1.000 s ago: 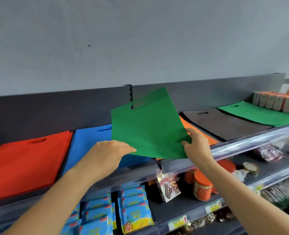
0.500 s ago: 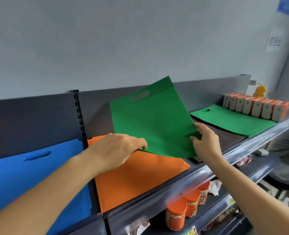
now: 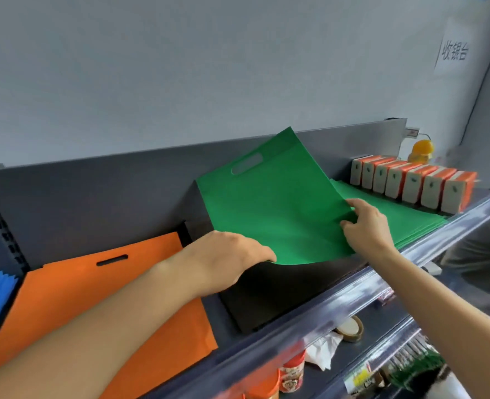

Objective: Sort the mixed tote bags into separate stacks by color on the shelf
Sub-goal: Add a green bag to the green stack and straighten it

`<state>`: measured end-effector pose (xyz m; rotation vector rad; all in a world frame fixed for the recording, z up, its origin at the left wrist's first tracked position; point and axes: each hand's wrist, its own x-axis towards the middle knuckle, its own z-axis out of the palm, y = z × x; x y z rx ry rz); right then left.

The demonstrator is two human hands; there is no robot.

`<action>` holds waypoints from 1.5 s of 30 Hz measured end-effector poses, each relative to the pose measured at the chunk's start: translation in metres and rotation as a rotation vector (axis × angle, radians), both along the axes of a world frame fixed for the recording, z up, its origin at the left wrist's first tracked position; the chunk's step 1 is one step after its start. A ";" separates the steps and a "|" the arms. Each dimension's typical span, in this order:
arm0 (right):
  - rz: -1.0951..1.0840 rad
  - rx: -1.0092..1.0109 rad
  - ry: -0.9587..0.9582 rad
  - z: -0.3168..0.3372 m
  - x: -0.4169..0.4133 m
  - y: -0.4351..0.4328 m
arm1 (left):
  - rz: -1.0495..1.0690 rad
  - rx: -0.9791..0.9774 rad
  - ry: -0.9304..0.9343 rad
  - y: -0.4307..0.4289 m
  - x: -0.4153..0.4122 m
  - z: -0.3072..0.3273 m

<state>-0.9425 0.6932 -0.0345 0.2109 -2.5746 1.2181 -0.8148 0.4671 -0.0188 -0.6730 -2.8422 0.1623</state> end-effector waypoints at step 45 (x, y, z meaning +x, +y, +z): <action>0.768 0.417 0.178 -0.012 -0.044 -0.083 | 0.751 0.159 -0.043 0.023 0.048 -0.010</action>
